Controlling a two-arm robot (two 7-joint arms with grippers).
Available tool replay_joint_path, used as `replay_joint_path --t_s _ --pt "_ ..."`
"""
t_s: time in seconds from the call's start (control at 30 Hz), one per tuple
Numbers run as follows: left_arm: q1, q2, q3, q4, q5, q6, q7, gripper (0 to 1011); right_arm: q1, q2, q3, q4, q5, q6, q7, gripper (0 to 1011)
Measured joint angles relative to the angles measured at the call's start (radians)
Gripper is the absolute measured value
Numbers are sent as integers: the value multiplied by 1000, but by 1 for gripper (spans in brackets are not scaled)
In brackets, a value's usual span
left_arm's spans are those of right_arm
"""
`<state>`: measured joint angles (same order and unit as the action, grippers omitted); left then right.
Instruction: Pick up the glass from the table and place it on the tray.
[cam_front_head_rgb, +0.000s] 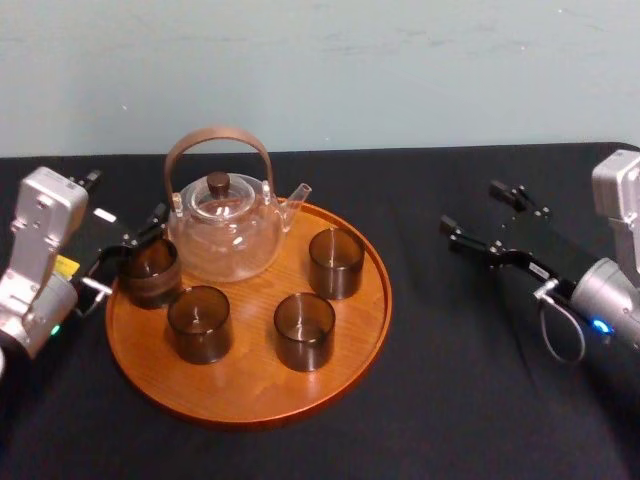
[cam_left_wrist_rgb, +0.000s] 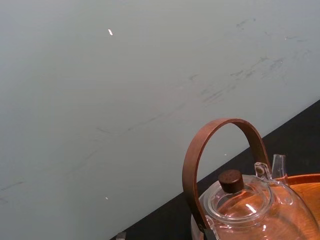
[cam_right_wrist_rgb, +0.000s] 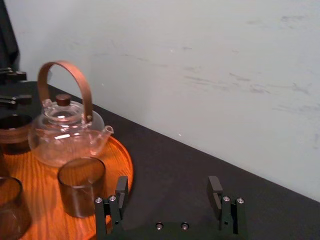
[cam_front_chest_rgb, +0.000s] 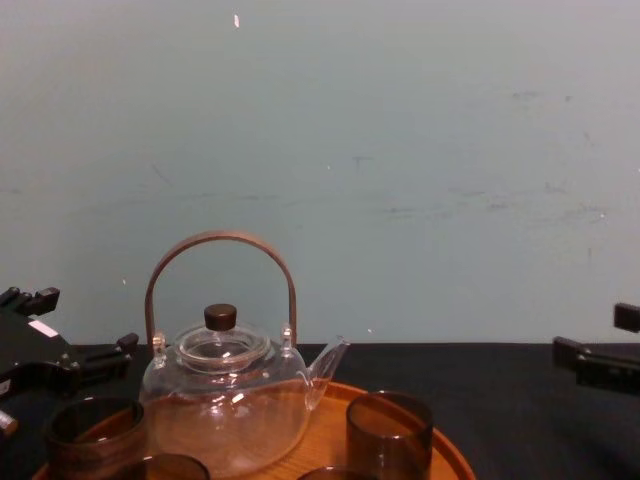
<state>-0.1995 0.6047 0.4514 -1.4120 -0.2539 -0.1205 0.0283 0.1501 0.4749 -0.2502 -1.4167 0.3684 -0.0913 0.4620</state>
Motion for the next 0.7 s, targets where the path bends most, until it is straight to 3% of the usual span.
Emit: replay_joint_path --t_s 0.7 --pt "0 0 0 0 0 0 0 1001 -28 5 17 26 -18 -16 -18 1002"
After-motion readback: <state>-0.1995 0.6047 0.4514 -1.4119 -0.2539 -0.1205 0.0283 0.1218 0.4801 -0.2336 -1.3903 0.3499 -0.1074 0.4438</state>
